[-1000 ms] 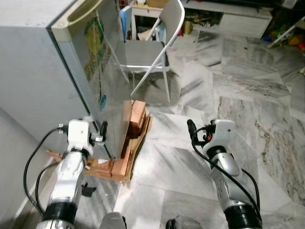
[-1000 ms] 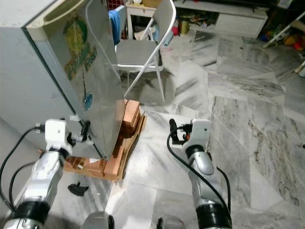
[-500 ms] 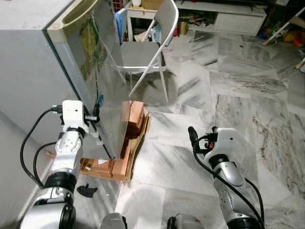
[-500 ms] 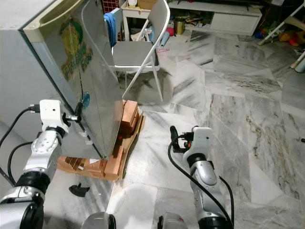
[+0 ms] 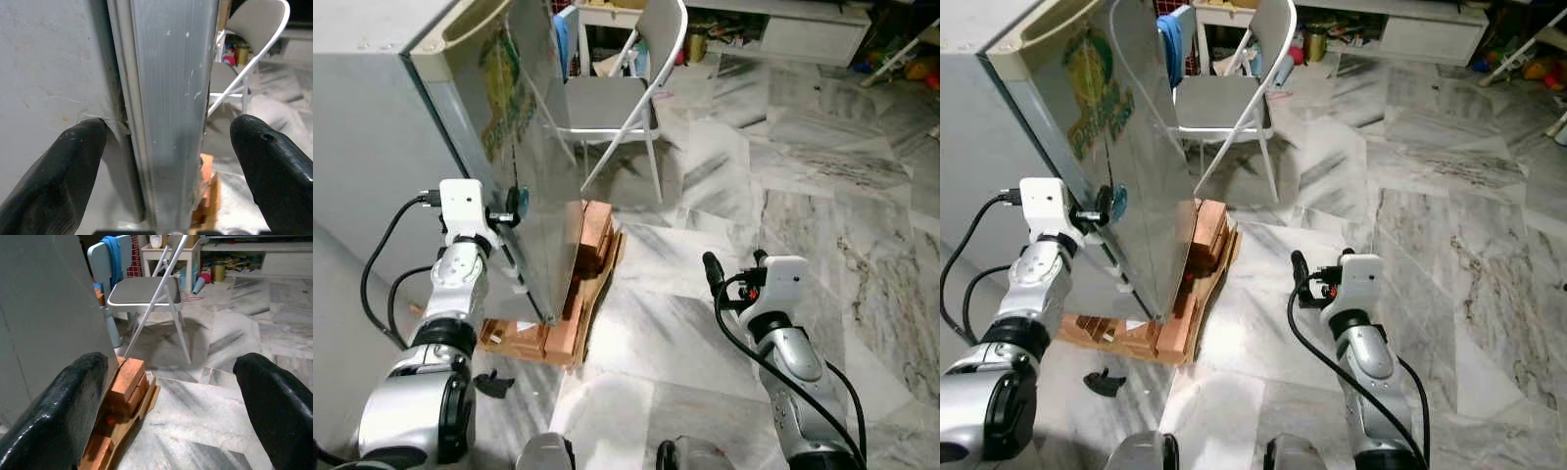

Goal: Restocking fridge

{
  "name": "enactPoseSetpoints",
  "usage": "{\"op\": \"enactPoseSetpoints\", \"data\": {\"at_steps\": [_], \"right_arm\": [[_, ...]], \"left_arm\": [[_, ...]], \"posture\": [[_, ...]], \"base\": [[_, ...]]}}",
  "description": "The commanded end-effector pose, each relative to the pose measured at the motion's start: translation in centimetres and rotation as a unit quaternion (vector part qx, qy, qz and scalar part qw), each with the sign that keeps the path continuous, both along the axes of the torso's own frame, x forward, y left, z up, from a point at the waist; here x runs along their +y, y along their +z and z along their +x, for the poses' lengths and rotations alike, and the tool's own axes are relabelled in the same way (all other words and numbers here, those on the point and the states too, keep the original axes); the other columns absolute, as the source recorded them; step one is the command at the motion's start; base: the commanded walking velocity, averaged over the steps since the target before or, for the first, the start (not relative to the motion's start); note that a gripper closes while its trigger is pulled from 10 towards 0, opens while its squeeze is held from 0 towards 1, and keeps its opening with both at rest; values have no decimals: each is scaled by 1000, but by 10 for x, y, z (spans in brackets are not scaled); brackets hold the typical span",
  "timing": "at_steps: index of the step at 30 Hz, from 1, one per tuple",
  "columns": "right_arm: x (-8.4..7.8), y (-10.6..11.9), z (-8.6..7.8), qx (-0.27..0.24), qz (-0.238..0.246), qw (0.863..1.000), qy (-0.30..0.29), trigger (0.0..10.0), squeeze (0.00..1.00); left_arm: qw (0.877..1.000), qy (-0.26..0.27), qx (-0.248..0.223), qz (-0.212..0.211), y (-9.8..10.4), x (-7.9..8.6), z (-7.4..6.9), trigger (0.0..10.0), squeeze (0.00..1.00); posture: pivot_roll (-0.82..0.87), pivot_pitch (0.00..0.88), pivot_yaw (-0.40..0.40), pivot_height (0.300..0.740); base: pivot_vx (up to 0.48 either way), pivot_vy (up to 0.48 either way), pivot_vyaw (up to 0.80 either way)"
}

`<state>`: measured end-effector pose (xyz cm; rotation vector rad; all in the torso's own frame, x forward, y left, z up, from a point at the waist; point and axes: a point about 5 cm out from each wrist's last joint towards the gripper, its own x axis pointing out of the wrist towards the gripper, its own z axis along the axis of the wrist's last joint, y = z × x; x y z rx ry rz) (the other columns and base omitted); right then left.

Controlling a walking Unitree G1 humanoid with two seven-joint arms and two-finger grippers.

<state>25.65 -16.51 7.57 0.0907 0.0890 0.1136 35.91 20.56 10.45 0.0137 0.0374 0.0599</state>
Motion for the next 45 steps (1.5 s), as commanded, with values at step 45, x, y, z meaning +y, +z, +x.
{"op": "enactPoseSetpoints", "data": {"at_steps": [45], "right_arm": [[12,-26,0,74,16,997,11,10000,0]], "left_arm": [[938,-341,-50,36,7,-124,-26,10000,0]], "posture": [[7,77,31,740]], "base": [[0,0,0]]}}
